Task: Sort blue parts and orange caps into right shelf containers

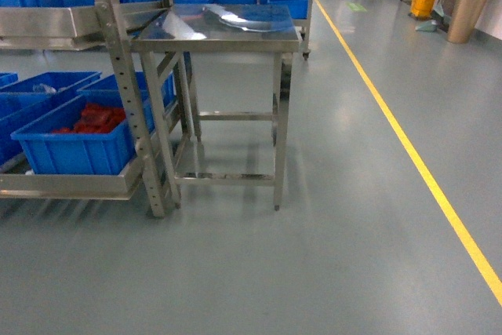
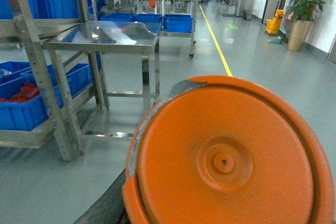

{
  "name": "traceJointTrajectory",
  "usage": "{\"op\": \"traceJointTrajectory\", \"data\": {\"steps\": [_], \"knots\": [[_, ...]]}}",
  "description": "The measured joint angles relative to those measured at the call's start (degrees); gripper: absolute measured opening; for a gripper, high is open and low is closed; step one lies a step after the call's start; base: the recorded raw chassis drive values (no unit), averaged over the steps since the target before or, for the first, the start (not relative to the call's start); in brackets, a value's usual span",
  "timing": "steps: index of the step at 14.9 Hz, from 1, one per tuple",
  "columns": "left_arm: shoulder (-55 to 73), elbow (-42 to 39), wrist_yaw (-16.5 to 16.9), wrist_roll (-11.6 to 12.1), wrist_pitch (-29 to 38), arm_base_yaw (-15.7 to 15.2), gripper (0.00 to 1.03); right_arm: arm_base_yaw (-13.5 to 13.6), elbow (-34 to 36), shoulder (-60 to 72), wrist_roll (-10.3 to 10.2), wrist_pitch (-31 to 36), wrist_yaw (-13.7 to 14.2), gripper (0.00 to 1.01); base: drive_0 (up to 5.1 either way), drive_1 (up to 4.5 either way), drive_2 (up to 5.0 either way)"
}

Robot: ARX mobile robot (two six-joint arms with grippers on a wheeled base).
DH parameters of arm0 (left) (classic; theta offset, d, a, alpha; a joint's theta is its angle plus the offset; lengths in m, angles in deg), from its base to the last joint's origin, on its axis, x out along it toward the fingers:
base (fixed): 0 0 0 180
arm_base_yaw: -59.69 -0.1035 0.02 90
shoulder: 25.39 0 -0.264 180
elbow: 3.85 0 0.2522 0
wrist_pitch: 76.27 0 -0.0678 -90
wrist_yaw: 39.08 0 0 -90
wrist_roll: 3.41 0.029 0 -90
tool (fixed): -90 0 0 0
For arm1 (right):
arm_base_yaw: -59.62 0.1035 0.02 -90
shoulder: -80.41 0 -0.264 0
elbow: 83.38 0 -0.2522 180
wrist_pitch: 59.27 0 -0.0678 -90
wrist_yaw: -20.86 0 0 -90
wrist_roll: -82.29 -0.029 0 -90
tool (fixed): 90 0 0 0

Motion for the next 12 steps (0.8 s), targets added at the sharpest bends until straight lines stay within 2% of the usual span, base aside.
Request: {"op": "traceJointTrajectory", "data": {"steps": [12], "knots": [[0.00,0.00,0.02,0.00,-0.02,0.00,0.43,0.00,0.00,0.00,0.00,-0.11,0.00,0.45,0.1,4.20,-4.0]]}}
